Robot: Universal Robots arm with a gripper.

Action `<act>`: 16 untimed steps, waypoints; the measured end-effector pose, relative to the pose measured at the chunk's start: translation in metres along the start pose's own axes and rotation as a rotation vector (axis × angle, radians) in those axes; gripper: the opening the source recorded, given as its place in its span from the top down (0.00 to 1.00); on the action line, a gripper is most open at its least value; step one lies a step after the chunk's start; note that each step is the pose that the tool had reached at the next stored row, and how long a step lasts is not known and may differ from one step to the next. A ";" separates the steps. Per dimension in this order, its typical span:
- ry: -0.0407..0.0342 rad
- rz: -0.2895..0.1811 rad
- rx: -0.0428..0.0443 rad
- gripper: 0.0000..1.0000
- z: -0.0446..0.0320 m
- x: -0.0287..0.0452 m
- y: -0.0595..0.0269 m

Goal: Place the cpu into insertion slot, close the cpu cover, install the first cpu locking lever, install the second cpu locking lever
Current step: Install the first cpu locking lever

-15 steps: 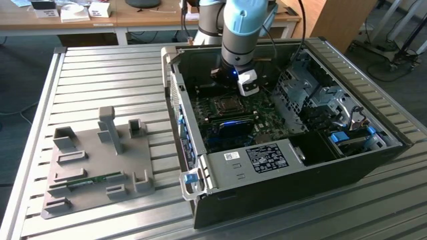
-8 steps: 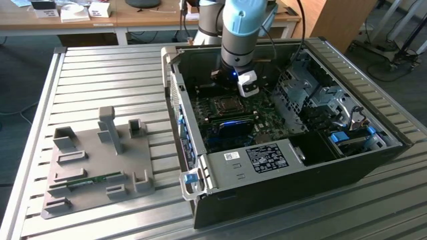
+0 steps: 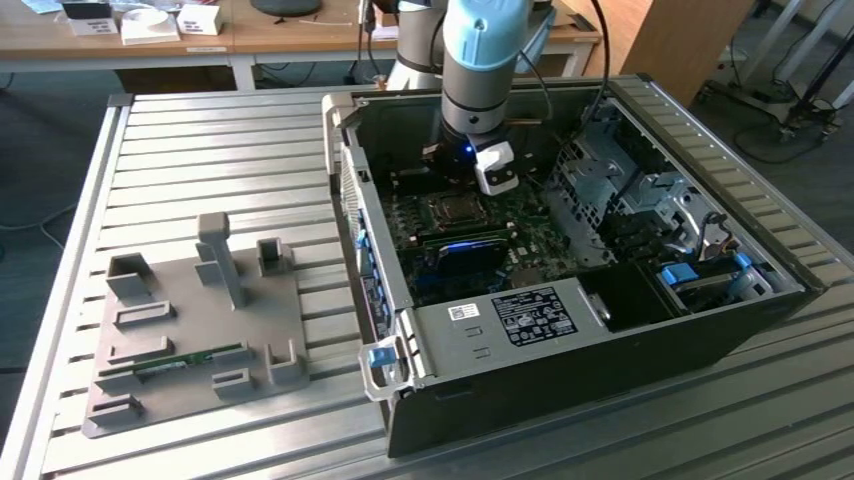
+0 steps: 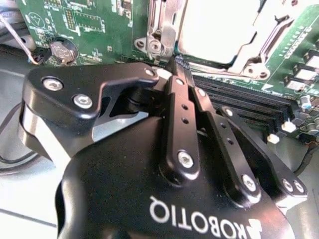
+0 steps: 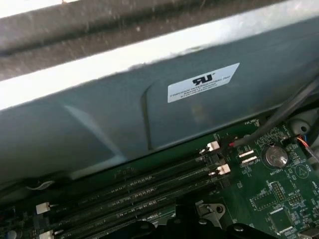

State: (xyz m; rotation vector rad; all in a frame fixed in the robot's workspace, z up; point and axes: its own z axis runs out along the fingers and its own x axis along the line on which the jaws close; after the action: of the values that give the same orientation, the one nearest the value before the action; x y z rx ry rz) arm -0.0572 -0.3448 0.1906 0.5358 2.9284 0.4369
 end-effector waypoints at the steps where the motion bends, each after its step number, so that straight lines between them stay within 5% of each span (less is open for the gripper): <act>1: -0.0004 0.000 0.0009 0.89 0.0000 0.0000 -0.0001; 16: -0.0010 0.001 0.0009 0.89 -0.0072 -0.0006 0.0023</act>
State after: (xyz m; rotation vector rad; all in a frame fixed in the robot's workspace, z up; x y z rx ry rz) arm -0.0572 -0.3448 0.1981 0.5378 2.9276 0.4354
